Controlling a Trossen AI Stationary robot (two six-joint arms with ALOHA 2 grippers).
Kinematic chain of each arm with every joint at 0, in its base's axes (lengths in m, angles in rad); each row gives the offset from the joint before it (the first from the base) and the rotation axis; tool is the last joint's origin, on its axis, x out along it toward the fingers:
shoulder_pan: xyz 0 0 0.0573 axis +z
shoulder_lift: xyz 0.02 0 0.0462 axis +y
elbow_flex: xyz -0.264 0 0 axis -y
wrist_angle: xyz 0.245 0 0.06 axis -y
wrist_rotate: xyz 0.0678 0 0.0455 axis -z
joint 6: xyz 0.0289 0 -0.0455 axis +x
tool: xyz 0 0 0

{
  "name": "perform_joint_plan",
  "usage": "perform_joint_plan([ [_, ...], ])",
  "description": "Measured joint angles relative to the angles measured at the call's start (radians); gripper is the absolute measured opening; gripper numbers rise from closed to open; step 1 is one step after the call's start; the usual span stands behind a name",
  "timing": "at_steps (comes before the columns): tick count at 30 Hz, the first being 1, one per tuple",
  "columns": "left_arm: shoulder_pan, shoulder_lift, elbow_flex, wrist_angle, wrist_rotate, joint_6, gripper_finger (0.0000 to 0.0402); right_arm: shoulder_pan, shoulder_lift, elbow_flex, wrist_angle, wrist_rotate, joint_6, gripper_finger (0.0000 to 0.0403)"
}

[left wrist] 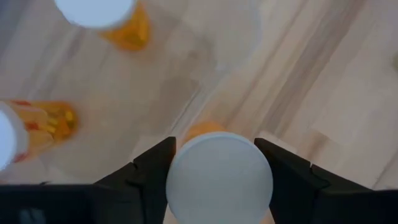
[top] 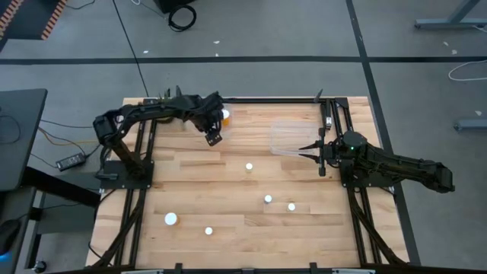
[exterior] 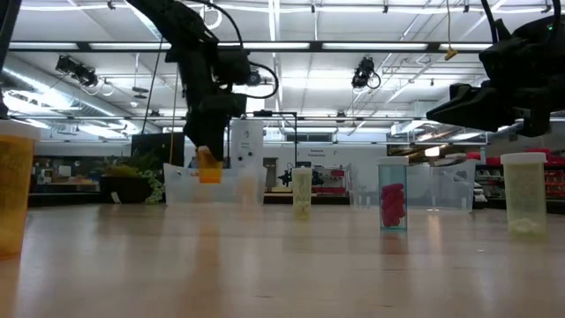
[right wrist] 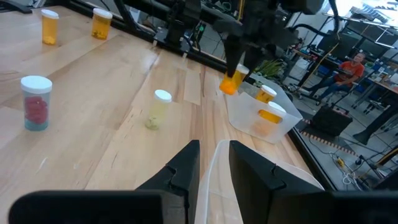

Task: Pick and place medicine bottles into bin by pill shape (circle, oval)
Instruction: Put the large orange pill bottle into the left transparent bin

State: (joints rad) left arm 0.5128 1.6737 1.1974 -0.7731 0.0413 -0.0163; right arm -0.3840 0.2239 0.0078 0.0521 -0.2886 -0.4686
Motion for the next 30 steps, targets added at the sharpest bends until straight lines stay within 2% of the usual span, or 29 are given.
perform_joint_plan([
  [4, 0.001, 0.015, 0.046, -0.029, 0.029, 0.007, 0.0210, 0.000, 0.000, 0.000, 0.000, 0.000, 0.000, 0.0093],
  [8, 0.000, 0.014, 0.130, -0.060, 0.033, 0.029, 0.0218, 0.000, 0.000, 0.000, 0.000, 0.000, 0.000, 0.0093],
  [13, 0.005, 0.013, 0.215, -0.083, -0.007, 0.055, 0.0223, 0.000, 0.000, 0.000, 0.000, 0.000, 0.000, 0.0093],
  [20, 0.049, 0.048, 0.220, -0.093, -0.016, 0.078, 0.0210, 0.000, 0.000, 0.000, 0.001, 0.000, 0.000, 0.0093],
  [25, 0.085, 0.126, 0.220, -0.073, -0.017, 0.098, 0.0229, 0.000, 0.000, 0.000, 0.001, 0.000, 0.000, 0.0093],
  [30, 0.100, 0.216, 0.220, -0.046, -0.019, 0.115, 0.0217, 0.000, 0.000, 0.000, 0.001, 0.000, 0.000, 0.0093],
])
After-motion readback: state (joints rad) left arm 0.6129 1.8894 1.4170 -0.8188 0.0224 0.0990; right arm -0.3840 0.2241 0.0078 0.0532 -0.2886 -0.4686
